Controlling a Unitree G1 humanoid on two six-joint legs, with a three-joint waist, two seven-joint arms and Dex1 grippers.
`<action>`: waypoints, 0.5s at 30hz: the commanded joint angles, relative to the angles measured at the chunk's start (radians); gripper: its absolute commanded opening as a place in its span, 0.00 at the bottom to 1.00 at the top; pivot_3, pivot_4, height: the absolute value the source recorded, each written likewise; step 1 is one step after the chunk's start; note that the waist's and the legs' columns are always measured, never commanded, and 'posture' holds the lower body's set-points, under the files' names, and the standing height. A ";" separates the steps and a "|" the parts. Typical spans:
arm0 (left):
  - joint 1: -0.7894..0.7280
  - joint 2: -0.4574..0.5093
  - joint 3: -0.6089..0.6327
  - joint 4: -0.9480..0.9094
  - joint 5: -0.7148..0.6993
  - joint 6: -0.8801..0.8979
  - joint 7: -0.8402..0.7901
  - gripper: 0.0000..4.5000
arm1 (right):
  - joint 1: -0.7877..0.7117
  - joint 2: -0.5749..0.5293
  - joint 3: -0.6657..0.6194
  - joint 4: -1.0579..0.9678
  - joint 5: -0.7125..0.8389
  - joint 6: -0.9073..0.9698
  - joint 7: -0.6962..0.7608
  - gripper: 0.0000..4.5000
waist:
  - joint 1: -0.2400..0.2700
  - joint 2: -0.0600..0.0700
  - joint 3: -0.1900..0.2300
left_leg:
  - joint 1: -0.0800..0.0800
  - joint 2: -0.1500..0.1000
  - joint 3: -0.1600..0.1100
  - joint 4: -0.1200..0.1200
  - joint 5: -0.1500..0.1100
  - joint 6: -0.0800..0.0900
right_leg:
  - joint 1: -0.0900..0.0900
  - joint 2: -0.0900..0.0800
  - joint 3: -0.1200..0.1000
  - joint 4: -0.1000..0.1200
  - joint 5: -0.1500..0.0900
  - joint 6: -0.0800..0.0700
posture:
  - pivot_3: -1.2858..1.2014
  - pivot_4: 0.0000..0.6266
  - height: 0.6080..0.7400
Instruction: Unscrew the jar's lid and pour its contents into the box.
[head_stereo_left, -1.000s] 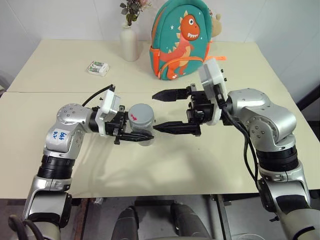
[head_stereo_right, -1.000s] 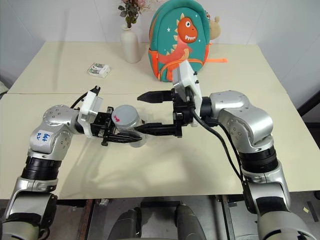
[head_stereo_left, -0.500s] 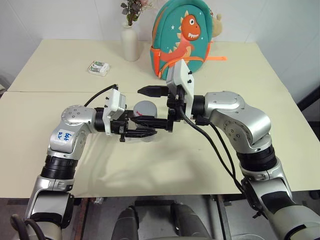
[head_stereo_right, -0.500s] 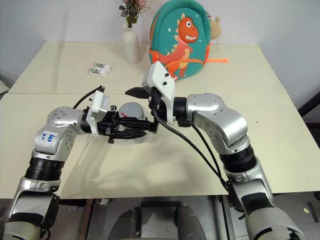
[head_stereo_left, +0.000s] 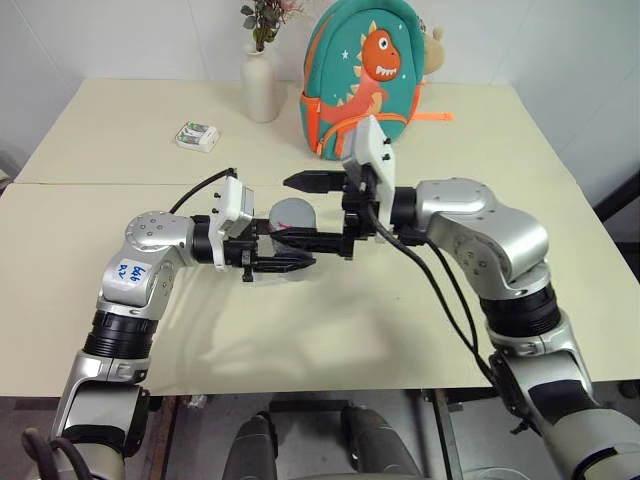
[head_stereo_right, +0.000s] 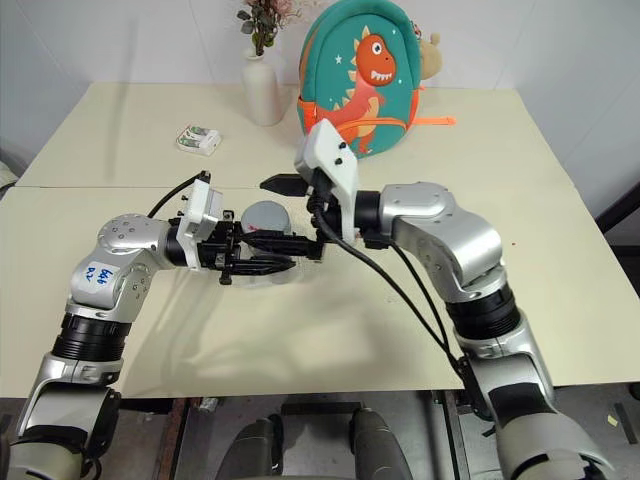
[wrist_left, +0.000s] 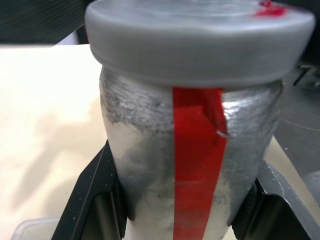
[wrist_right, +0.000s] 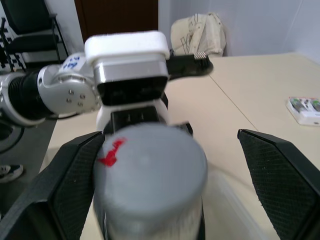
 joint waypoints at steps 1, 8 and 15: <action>0.003 0.013 0.012 -0.045 -0.016 -0.009 -0.023 0.46 | 0.019 -0.082 -0.110 0.024 0.000 0.007 0.001 0.99 | -0.001 0.000 0.000 | 0.000 0.000 0.000 0.000 0.000 0.000 | 0.000 0.000 0.000 0.000 0.000 0.000 | 0.52 0.24 1.00; -0.018 0.023 0.027 -0.026 -0.014 -0.003 -0.026 0.46 | 0.072 -0.157 -0.162 -0.001 0.048 -0.005 0.068 0.99 | 0.000 0.000 0.000 | 0.000 0.000 0.000 0.000 0.000 0.000 | 0.000 0.000 0.000 -0.001 0.000 0.000 | 0.52 0.24 1.00; -0.029 0.014 0.023 -0.021 -0.011 -0.001 -0.017 0.46 | 0.050 -0.071 -0.140 -0.073 0.120 0.016 0.068 0.99 | -0.011 0.000 0.000 | 0.000 0.000 0.000 -0.001 0.000 0.000 | 0.000 0.001 0.000 0.000 0.000 0.000 | 0.52 0.24 1.00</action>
